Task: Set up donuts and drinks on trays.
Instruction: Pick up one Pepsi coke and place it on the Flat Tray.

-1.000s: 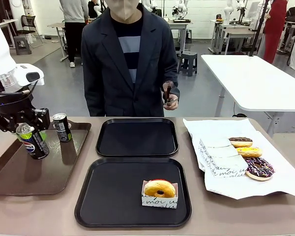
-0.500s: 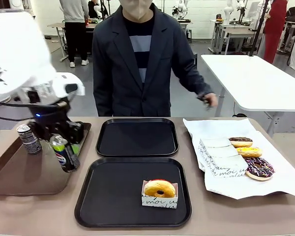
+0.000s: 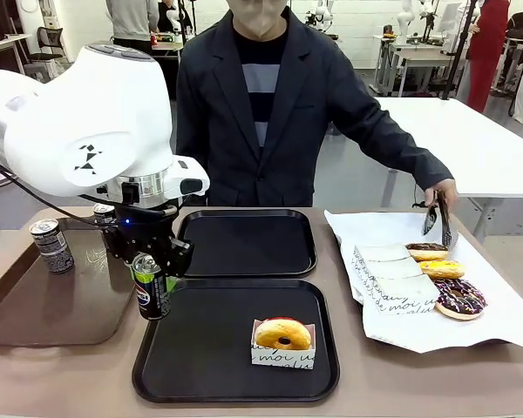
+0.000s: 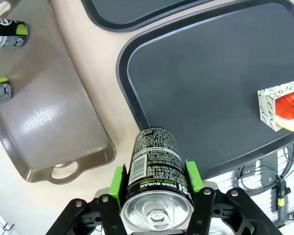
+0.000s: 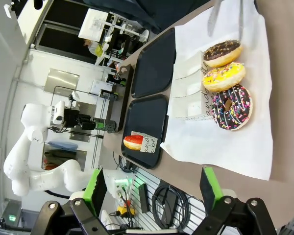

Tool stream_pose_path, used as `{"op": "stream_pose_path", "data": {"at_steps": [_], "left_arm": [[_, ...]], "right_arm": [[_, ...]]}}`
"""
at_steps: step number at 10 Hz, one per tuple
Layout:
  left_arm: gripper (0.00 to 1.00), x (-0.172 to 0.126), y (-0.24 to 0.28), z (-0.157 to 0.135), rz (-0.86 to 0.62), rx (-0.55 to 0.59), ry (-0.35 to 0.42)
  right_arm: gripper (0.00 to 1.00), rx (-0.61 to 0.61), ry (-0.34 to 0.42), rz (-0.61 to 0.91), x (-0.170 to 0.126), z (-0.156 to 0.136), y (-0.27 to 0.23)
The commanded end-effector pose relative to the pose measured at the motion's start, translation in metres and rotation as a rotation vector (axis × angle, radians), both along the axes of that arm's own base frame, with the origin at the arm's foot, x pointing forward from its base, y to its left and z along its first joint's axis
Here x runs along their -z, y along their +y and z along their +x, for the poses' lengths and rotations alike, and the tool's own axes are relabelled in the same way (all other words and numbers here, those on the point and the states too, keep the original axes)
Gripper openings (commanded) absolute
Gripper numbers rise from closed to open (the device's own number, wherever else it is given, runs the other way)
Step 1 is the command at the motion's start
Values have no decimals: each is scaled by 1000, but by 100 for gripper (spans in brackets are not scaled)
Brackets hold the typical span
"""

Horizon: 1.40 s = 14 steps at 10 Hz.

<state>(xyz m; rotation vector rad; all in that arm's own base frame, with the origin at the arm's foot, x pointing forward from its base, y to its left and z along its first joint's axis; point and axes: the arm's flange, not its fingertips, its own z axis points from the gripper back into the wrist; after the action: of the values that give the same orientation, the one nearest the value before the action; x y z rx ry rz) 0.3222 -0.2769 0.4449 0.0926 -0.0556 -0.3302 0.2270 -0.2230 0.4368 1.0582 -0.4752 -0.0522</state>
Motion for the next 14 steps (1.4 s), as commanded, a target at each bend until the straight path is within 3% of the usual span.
{"op": "stream_pose_path", "data": {"at_steps": [1, 6, 10, 14], "left_arm": [[59, -6, 3, -8, -32, -21, -3], [59, 5, -22, 5, -38, 2, -1], [59, 31, -63, 37, -72, 4, 17], [59, 44, -76, 52, -109, 15, 41]], "right_arm": [[100, 1, -27, 15, 0, 2, -1], [100, 1, -27, 15, 0, 2, -1], [100, 1, -27, 15, 0, 2, -1], [100, 1, -27, 15, 0, 2, -1]]}}
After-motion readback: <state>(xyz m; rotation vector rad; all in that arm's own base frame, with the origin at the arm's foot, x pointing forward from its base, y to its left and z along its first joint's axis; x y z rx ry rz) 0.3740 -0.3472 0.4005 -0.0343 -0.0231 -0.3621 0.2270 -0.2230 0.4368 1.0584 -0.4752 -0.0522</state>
